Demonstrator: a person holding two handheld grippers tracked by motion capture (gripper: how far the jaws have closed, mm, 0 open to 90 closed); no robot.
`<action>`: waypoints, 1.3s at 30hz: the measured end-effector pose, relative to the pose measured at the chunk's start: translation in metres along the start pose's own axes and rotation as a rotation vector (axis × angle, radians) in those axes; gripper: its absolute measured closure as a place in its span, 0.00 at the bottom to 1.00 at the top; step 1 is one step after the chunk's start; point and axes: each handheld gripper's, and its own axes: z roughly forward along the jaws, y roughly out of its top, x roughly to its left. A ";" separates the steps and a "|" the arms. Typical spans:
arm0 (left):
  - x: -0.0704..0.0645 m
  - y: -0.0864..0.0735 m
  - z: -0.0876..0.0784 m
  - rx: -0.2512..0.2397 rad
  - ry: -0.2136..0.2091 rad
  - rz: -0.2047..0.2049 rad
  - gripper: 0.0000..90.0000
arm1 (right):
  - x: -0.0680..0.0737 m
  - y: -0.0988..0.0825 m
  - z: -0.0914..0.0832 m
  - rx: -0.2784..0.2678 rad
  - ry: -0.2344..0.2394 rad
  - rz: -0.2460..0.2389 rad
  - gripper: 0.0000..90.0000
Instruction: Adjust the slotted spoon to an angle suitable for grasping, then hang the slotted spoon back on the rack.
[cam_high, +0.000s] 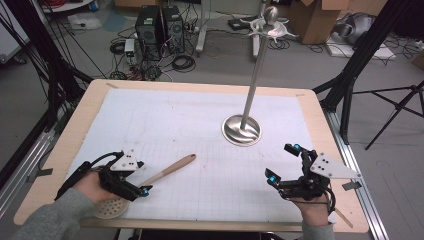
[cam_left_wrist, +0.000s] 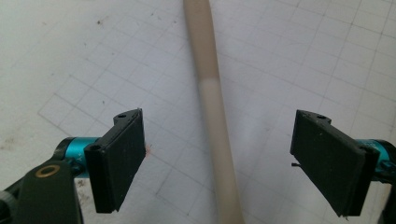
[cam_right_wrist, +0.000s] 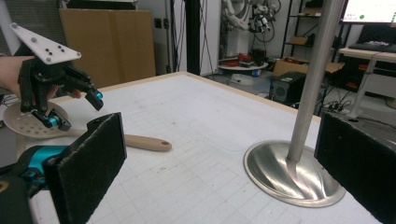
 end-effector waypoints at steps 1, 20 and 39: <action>0.000 0.000 0.000 0.000 0.002 -0.005 0.20 | 0.000 0.000 0.001 -0.003 0.004 -0.001 0.01; -0.003 0.004 0.011 0.100 0.010 -0.010 0.23 | -0.003 0.004 0.011 -0.014 0.030 -0.008 0.01; 0.000 -0.005 0.014 0.232 -0.004 -0.071 0.51 | -0.001 0.004 0.011 -0.011 0.032 -0.010 0.01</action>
